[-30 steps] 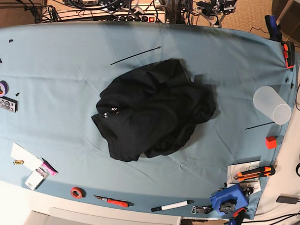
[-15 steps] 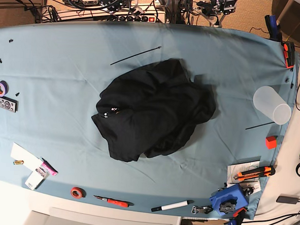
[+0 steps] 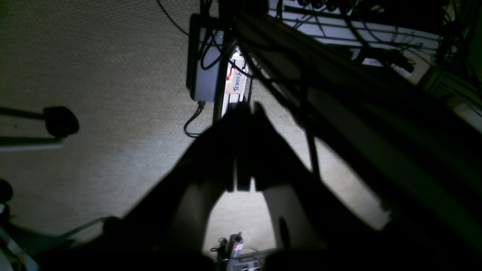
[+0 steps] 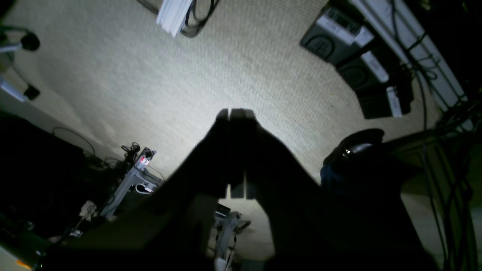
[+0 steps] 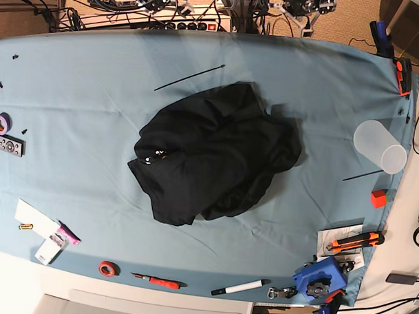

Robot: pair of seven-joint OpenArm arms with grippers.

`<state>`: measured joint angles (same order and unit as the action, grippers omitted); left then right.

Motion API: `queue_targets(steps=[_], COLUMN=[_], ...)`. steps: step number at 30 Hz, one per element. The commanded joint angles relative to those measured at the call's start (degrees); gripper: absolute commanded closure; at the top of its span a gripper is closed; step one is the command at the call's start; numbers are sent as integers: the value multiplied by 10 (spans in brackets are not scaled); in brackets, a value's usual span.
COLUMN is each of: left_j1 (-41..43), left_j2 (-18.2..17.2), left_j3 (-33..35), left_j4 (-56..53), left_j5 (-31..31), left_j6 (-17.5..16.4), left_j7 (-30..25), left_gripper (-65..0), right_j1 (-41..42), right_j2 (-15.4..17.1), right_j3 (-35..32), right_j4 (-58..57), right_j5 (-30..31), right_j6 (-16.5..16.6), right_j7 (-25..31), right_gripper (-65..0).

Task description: Layout the t-shirt on the table in an organized manner, then fold the t-shirt properly

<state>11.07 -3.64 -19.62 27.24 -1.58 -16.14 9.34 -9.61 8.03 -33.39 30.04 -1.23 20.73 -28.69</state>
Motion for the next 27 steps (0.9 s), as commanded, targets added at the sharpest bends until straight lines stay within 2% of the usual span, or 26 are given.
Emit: queue_targets(steps=[1,4,6,9,12,19,24,27], left_j1=[15,55,83,125,170,275,344,381], left_j2=[-6,-15,-23,-36,-45,-54,-54,-54], left_j3=[0,0,0,0,0,-1,-1,-2], left_j4=[16,66,106,173,246,413,542,622], left_j5=[-2,-41,-84,-145,-185,-238,-287,-293], left_j6=[-3,-27,-51,-74,-77,-77,-77,-77], left_j7=[-2,6,33,82,131,199,275,304], left_gripper=[0,0,0,0,0,0,0,0], right_j1=[-9,-39,-62,-99,-135,-203,-265,-310], right_j2=[10,34,54,91,127,181,185,185], right_j3=[1,1,1,1,1,8,93,169], right_j4=[14,63,105,172,235,362,467,543], right_j5=[4,4,7,43,74,76,80,125], right_j6=[4,4,4,3,3,2,2,2], right_j7=[-9,-39,-58,-71,-92,-146,-204,-233], right_gripper=[0,0,0,0,0,0,0,0])
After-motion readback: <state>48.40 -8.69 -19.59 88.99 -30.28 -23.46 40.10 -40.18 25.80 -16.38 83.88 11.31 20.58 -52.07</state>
